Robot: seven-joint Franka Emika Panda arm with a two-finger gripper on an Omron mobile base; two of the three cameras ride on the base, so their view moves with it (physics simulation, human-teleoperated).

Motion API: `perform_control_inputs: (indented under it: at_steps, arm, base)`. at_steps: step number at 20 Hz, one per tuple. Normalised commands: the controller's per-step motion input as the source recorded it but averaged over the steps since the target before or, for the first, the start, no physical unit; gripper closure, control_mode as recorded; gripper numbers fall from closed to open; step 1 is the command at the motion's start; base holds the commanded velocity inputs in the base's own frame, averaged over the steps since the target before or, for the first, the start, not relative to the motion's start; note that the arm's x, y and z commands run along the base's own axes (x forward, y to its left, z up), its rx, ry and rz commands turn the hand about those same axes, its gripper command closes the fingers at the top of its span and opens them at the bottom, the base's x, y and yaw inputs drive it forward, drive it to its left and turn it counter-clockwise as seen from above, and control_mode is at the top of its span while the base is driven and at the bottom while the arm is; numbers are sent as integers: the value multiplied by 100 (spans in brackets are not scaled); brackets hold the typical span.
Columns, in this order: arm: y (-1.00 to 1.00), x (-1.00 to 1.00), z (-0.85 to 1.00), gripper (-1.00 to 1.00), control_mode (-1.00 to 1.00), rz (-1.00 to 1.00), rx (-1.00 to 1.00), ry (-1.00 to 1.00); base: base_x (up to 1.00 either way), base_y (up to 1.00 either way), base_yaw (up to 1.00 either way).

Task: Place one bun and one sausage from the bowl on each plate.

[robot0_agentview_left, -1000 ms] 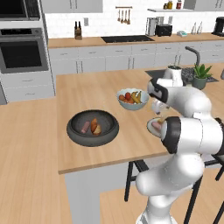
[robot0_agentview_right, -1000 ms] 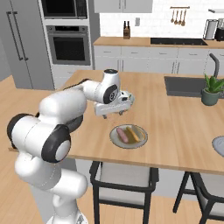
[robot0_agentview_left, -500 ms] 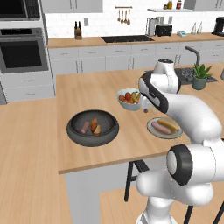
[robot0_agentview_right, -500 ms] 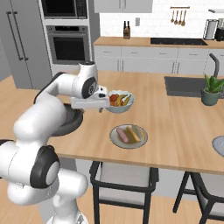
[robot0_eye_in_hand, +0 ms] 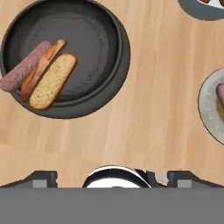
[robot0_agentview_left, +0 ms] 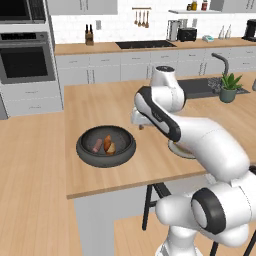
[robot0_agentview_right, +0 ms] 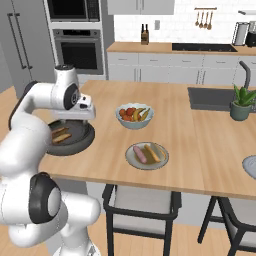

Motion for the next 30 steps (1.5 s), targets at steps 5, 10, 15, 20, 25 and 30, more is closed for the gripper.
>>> perform_control_inputs:
  at_steps: [5, 10, 15, 20, 25, 30]
  arm:
    - [100, 0, 1, -100, -100, -21, 11, 0]
    - [100, 4, -1, -100, -100, -23, 1, 0]
    - [32, 46, -26, -100, -100, -10, 0, 5]
    - [-2, 66, -53, -100, -100, 0, 1, 10]
    - [4, 51, -57, -100, -100, 0, 0, 10]
    - [10, 4, -47, -100, -100, 0, 0, 13]
  base:
    - [0, 0, 0]
    - [0, 0, 0]
    - [0, 0, 0]
    - [0, 0, 0]
    - [0, 0, 0]
    - [0, 0, 0]
